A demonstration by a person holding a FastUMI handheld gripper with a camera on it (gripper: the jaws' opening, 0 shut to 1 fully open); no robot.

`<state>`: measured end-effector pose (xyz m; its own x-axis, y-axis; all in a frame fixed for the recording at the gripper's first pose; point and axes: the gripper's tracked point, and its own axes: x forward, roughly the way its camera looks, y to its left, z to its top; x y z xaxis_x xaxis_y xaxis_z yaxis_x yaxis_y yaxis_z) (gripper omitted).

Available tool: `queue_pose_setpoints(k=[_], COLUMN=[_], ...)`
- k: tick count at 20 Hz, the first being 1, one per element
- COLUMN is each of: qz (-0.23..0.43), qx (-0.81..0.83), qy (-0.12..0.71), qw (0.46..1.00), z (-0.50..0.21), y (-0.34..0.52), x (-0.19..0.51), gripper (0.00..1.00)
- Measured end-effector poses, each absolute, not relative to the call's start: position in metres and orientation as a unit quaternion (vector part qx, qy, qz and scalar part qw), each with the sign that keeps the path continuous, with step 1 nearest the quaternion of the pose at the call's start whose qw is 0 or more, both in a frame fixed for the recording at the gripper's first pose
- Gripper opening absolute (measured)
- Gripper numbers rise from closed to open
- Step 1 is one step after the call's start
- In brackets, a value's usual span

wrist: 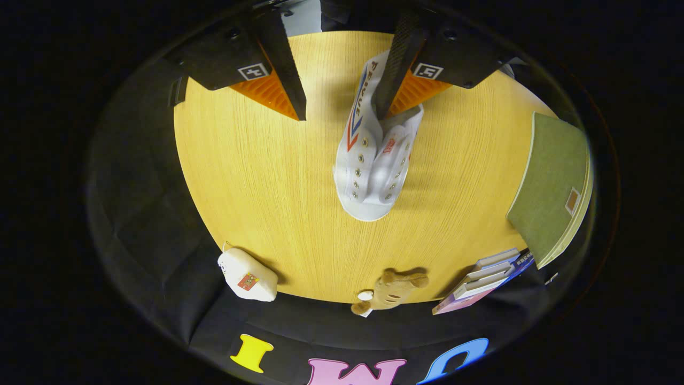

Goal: Open the storage box then place both shoes into the box .Put the left shoe in first, then the right shoe, with the right side of both shoes facing outward in a uniform manner.

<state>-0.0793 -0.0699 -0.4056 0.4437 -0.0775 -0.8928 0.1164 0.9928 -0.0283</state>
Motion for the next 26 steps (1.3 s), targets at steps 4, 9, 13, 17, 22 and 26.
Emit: queue_pose_setpoints(k=[4,9,13,17,22,26], qz=[-0.054,-0.073,-0.065,-0.076,-0.077,-0.071], qx=[0.024,-0.010,0.038,0.083,0.099,0.109], qy=[0.521,0.520,0.505,0.488,0.485,0.445], qw=[0.852,0.851,0.860,0.866,0.865,0.886], z=[-0.417,-0.430,-0.424,-0.402,-0.386,-0.349], y=[-0.064,-0.067,-0.061,-0.060,-0.055,-0.044], x=[-0.058,-0.049,-0.048,-0.052,-0.057,-0.049], gripper=[0.71,0.13,0.05,0.05,0.05,0.05])
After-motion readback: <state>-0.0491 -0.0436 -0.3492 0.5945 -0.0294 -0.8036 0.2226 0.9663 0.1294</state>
